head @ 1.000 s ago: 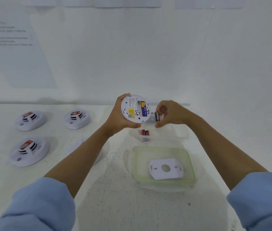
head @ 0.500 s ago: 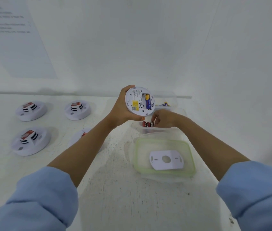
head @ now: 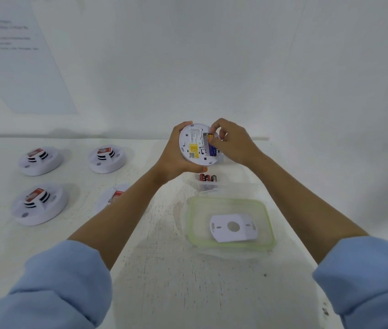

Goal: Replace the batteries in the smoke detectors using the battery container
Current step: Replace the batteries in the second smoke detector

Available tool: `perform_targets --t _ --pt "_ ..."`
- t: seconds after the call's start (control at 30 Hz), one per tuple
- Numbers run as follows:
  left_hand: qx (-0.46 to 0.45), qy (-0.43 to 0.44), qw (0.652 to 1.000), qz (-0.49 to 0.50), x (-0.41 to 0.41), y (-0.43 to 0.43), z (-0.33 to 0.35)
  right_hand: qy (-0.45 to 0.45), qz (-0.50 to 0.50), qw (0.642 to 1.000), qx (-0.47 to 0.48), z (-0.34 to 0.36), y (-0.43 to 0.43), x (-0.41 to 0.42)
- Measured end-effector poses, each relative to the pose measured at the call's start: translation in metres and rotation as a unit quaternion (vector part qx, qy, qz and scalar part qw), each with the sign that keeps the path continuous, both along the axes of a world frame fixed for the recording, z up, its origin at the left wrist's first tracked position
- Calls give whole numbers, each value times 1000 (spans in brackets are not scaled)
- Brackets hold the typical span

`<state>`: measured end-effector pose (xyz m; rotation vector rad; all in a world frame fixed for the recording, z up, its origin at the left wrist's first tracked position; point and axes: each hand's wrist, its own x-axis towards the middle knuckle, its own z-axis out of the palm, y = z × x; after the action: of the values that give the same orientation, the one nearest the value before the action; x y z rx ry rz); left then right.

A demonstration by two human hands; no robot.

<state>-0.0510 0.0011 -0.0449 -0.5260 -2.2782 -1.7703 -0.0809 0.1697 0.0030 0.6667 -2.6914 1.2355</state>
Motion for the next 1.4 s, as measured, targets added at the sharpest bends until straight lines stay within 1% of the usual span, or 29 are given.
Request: perform_targets --t 0.2,0.3,0.43,0.57,0.67,0.73,0.87,0.97,1.07,1.17,1.2,1.23,1.27,1.33,1.4 --pt "10 -2 1000 8 1 2 -1 46 -17 998 38 -7 -7 0" --pt "7 -1 1000 4 1 2 -1 36 -23 998 45 -6 -10 0" --pt "5 -7 1000 -4 0 4 -4 11 -25 999 24 -3 -9 -3" --pt "-3 -13 1000 -6 0 3 -6 6 -24 1000 18 -5 -8 -3" --pt "5 -19 1000 -3 -1 1 -7 6 -26 1000 -7 -4 -7 -3" --pt "7 -18 1000 -1 -1 0 -7 10 -24 1000 0 -3 -8 -3" --pt "0 -10 1000 -2 -3 3 -4 56 -37 997 32 -2 -10 -3" --pt "-7 0 1000 4 -5 4 -3 97 -59 994 -1 -1 -10 0" --pt "-11 3 1000 6 -6 3 -2 95 -63 989 -90 2 -10 6" --pt "-9 -1 1000 9 -4 1 -3 64 -134 970 -191 8 -3 4" --pt "-6 -4 1000 11 -3 0 -3 42 -166 963 -210 9 2 2" --pt "-3 -8 1000 14 -2 -1 -3 14 -189 959 -208 9 8 0" --pt "0 -10 1000 16 -2 -3 -3 -22 -198 963 -179 5 13 -3" --pt "2 -12 1000 22 -1 -5 -4 -111 -177 976 -64 -6 18 -6" --pt "5 -11 1000 27 -2 -6 -3 -204 -136 969 42 -21 18 -5"
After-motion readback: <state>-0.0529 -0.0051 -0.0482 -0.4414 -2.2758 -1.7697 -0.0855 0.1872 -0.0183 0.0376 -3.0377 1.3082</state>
